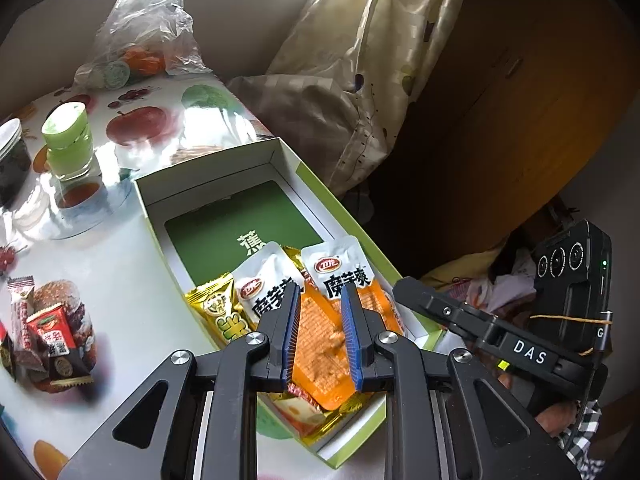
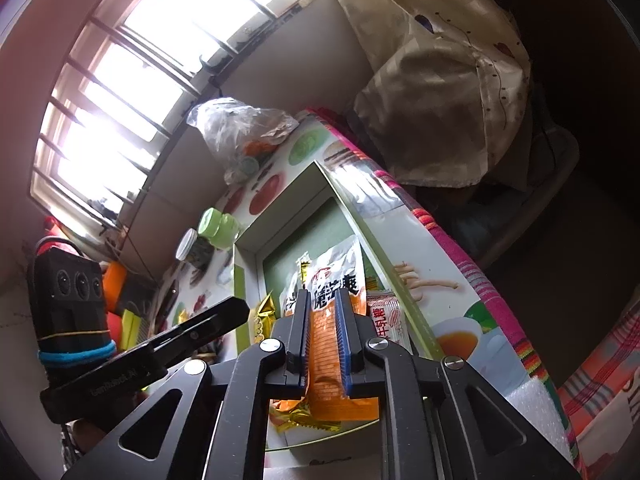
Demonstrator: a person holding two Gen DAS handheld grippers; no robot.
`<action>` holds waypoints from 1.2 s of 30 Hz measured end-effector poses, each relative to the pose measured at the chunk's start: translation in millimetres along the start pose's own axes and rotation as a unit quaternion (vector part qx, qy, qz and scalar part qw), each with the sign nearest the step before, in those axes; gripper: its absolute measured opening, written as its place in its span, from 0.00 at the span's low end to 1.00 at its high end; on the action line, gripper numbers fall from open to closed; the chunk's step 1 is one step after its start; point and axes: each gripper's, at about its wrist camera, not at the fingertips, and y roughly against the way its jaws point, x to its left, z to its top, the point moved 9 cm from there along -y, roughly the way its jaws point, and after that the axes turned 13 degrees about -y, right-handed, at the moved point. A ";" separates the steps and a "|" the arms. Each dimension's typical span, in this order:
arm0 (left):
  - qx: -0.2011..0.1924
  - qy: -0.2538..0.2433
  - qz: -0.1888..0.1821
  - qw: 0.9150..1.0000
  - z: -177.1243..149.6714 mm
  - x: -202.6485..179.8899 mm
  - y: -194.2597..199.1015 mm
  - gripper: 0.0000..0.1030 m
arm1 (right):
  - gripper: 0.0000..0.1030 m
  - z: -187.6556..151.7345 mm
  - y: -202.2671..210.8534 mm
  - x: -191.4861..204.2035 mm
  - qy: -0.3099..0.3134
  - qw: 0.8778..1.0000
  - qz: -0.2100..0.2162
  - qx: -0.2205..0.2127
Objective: Organize snacks
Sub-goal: 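Lower both orange packets into the green box and open both grippers, then withdraw both grippers from the box toward the loose snacks on the table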
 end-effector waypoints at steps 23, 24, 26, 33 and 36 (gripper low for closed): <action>-0.052 -0.006 0.083 0.995 -25.6 15.6 85.5 0.22 | 0.24 -28.2 19.4 36.6 0.069 0.997 -0.036 -0.029; -0.054 -0.002 0.086 0.995 -27.4 18.2 89.3 0.22 | 0.25 -29.5 19.3 38.2 0.071 0.996 -0.036 -0.030; -0.057 -0.001 0.093 0.994 -29.8 21.7 94.0 0.22 | 0.26 -31.4 18.5 41.1 0.075 0.996 -0.036 -0.030; -0.061 0.012 0.116 0.991 -37.9 35.0 108.8 0.23 | 0.28 -39.8 11.6 55.1 0.098 0.994 -0.044 -0.029; -0.063 0.018 0.125 0.990 -43.0 41.3 116.6 0.23 | 0.29 -43.1 7.7 61.0 0.108 0.993 -0.046 -0.028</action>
